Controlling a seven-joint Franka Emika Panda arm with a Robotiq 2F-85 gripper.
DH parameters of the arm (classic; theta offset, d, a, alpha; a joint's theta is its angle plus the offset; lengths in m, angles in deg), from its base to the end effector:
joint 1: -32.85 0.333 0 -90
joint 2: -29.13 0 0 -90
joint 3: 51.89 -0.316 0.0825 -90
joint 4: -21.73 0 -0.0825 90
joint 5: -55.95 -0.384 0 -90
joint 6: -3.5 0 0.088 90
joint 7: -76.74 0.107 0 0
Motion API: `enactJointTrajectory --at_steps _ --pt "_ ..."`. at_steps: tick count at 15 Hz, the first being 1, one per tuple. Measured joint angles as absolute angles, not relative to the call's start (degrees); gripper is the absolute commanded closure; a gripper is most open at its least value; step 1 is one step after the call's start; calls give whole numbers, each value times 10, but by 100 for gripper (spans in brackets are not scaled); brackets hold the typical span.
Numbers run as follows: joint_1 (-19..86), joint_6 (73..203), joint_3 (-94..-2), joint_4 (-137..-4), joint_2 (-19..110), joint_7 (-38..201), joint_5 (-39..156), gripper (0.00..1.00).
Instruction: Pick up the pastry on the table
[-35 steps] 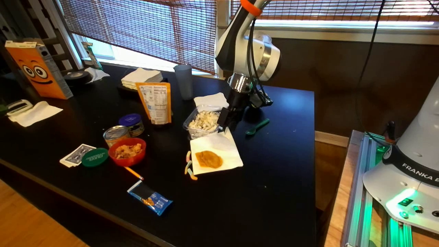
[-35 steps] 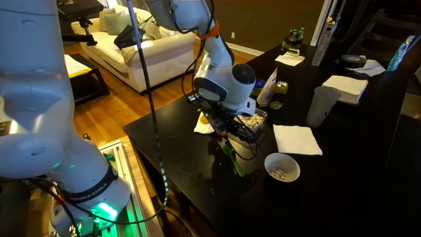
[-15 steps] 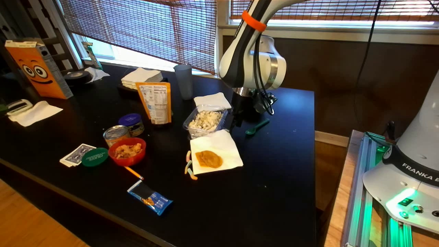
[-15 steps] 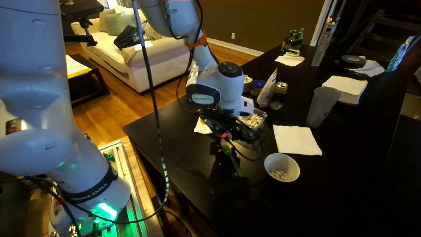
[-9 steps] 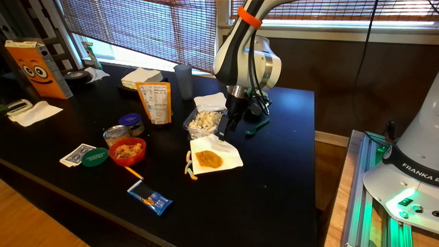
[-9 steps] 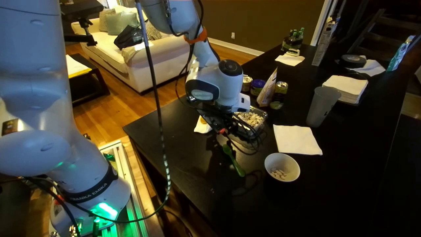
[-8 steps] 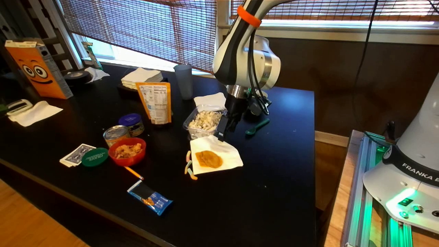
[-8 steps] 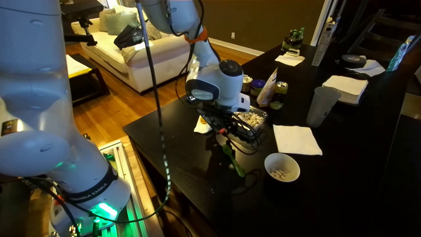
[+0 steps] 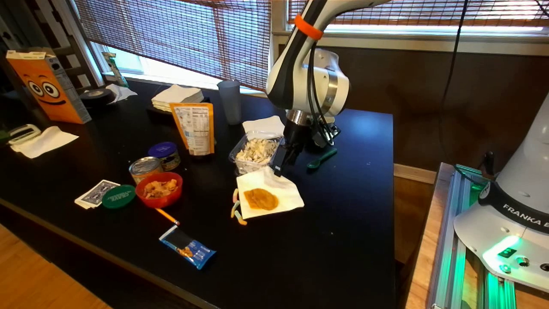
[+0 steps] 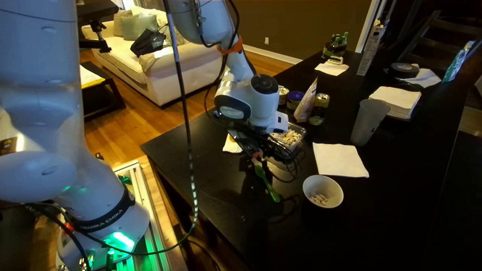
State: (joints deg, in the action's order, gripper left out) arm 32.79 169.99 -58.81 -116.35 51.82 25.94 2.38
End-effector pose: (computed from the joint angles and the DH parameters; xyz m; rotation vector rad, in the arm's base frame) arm 0.4794 0.0126 0.1507 -2.8789 -0.1292 -0.2598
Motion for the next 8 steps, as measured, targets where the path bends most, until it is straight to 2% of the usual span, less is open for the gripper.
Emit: enactJointTrajectory --at_steps 8 --pt "328 1749 -586 -1163 521 259 24 0"
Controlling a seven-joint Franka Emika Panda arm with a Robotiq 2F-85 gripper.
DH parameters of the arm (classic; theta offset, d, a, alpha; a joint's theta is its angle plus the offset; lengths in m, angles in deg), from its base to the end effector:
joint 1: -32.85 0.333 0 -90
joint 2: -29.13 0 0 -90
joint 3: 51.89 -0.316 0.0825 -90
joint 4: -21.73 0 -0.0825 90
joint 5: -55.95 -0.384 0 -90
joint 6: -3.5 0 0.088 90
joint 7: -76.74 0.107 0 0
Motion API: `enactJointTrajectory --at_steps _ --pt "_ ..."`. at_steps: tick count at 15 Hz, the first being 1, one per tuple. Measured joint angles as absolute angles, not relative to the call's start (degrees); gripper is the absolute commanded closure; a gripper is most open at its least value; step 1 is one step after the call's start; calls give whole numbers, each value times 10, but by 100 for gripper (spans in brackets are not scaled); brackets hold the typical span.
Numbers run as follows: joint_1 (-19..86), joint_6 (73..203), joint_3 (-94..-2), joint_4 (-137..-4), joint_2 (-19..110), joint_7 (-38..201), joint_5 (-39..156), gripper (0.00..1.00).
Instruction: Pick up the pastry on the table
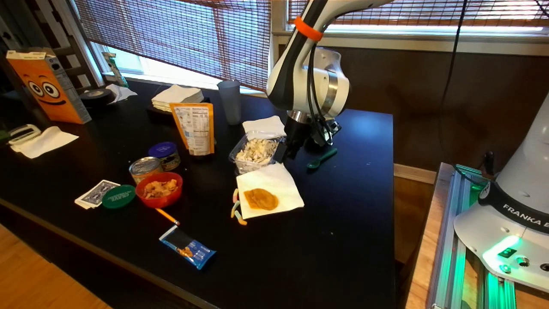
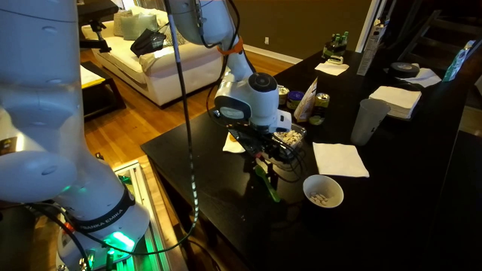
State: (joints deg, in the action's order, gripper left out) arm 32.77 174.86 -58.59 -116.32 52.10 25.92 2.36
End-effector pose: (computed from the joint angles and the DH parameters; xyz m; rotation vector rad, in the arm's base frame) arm 0.4836 0.0023 0.1554 -2.9366 -0.1069 -0.3416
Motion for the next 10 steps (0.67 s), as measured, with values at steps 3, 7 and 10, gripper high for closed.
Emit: enactJointTrajectory --at_steps 3,7,10 --pt "328 1755 -574 -1163 521 259 29 0" --pt "331 1756 -563 -1164 532 259 40 0" --pt "336 1756 -565 -1163 546 259 46 0"
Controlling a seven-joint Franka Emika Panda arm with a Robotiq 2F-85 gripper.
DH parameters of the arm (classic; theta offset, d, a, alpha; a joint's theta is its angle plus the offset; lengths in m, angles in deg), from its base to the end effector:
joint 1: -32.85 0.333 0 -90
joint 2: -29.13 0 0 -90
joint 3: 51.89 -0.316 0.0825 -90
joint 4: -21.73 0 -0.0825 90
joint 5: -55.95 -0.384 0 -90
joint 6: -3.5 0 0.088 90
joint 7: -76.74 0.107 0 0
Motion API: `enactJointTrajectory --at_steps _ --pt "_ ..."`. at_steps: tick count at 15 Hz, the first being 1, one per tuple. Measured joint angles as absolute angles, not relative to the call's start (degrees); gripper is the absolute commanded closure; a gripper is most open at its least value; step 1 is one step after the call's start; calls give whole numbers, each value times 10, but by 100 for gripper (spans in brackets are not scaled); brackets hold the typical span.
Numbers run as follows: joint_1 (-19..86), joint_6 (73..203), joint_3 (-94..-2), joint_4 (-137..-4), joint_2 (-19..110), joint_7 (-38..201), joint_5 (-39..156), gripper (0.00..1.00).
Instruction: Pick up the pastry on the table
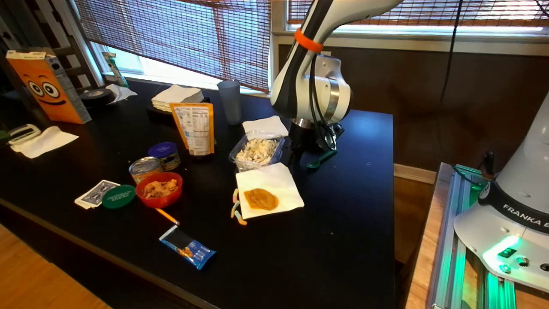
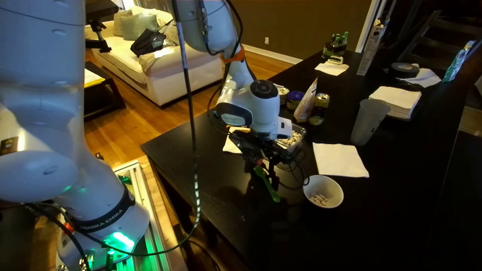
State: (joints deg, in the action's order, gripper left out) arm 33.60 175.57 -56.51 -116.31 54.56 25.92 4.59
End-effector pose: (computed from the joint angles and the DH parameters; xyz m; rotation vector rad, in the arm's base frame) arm 0.4783 -0.0088 0.1367 -2.9733 -0.1320 -0.2938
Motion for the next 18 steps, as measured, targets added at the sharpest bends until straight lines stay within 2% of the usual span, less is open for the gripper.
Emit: enactJointTrajectory --at_steps 5,12,18 --pt "336 1741 -582 -1159 545 248 47 0" --pt "298 1642 -639 -1154 510 210 20 0" --pt "269 1579 -649 -1145 517 176 0 0"
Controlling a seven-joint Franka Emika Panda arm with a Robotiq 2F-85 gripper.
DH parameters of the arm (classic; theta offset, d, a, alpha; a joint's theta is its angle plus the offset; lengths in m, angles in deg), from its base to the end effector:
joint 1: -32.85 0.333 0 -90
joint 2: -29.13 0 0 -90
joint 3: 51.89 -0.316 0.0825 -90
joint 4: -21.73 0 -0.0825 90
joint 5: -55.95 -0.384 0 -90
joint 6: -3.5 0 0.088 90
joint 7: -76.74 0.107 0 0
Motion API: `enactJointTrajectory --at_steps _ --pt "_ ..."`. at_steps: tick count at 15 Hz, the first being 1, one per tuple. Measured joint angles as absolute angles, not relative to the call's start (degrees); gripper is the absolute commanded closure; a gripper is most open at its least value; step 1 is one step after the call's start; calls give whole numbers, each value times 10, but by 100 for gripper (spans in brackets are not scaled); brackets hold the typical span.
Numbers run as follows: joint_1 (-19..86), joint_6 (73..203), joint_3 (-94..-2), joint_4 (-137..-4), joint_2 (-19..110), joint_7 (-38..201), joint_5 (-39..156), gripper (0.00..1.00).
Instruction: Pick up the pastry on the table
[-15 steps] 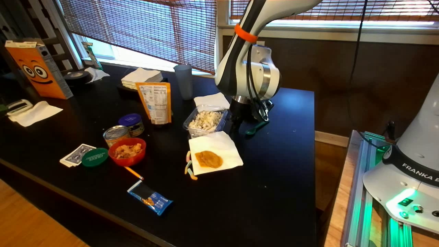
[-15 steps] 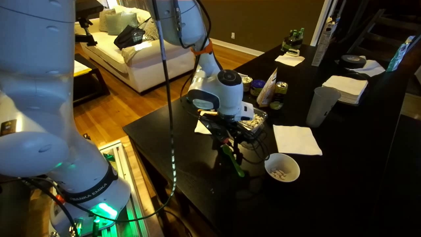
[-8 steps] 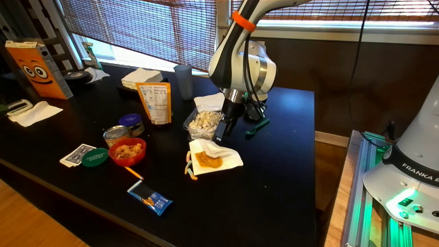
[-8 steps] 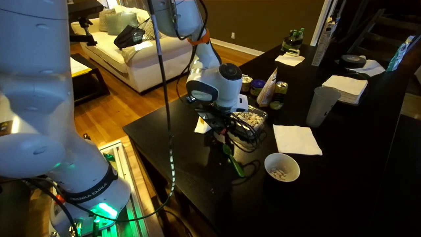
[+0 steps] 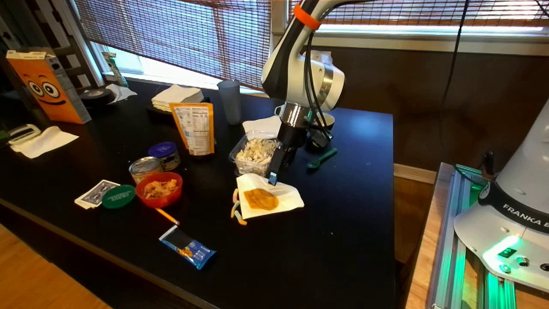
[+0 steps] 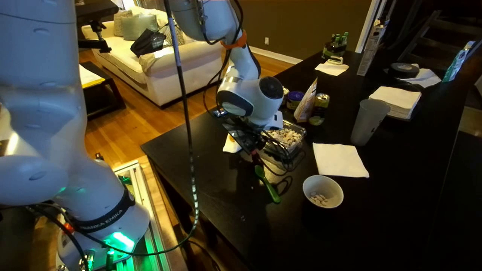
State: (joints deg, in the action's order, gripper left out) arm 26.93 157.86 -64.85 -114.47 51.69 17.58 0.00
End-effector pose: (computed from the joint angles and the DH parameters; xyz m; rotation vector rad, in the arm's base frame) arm 0.4796 0.0394 0.1491 -2.6673 -0.3053 -0.1597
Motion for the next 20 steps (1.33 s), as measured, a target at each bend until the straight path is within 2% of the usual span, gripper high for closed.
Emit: enactJointTrajectory --at_steps 20 --pt "266 1413 -630 -1078 571 111 -38 0"
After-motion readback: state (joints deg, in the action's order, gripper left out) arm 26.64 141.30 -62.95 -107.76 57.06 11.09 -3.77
